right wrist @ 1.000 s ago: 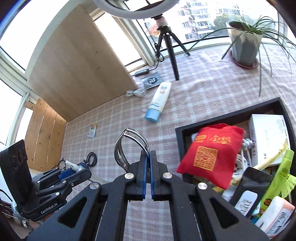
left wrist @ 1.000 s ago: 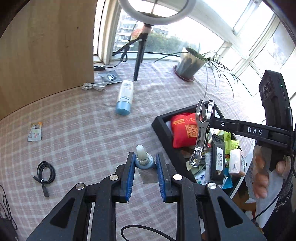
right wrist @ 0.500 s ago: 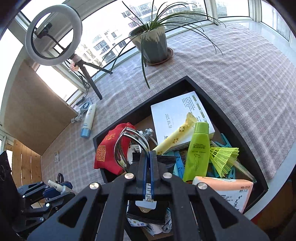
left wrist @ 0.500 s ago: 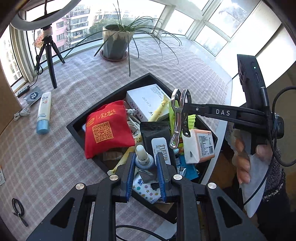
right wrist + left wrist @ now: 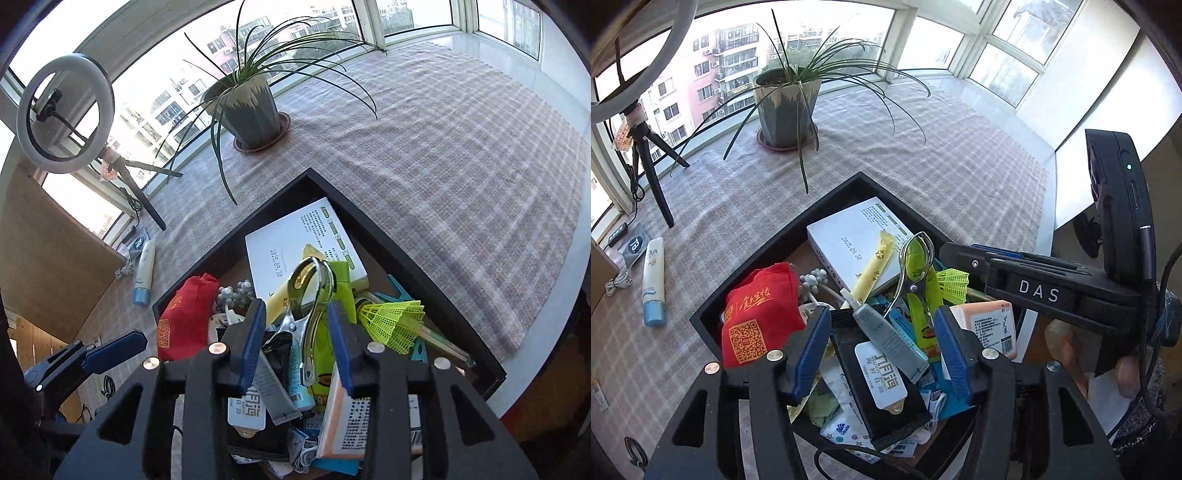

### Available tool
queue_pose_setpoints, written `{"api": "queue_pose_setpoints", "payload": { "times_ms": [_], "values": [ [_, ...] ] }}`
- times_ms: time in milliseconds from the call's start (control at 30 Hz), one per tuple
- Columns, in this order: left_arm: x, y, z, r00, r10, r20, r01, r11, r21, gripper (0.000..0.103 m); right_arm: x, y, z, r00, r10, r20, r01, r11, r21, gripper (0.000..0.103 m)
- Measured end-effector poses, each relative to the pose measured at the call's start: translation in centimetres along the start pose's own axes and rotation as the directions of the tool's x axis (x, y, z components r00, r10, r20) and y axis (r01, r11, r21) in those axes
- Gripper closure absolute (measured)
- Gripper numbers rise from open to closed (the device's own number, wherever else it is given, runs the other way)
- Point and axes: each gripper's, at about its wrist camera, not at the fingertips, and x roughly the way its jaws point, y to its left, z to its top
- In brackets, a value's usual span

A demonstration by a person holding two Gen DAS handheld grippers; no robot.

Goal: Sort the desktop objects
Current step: 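Open the left gripper over the tray while the right gripper releases the clip inside, then move the left gripper to the snack wrapper while the right gripper approaches the white USB cable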

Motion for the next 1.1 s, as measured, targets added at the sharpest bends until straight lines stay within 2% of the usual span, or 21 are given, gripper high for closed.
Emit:
{"api": "queue_pose_setpoints", "payload": {
  "times_ms": [400,533,633,867,1100],
  "values": [
    [-1.0,5.1,-2.7,0.998,0.066,-0.017,-0.067,0.995,-0.077,0.047,1.3,2.9,0.1,0.998,0.049,-0.034,-0.050,0.998,-0.026,0.066],
    [-2.0,7.6,-4.0,0.992,0.124,-0.010,-0.125,0.985,-0.118,0.047,2.1,5.1,-0.1,0.996,0.072,-0.053,-0.075,0.995,-0.061,0.066],
    [-2.7,9.9,-5.1,0.988,0.154,-0.015,-0.155,0.976,-0.151,0.047,2.9,7.2,-0.4,0.994,0.085,-0.071,-0.092,0.991,-0.101,0.061],
    [-4.1,15.9,-8.2,0.978,0.208,-0.035,-0.210,0.939,-0.274,0.047,5.3,13.3,-1.6,0.981,0.129,-0.143,-0.157,0.966,-0.204,0.060],
    [-5.6,22.4,-11.9,0.959,0.272,-0.073,-0.278,0.874,-0.397,0.047,8.2,19.6,-3.1,0.962,0.158,-0.225,-0.225,0.922,-0.316,0.060]
  ]
}}
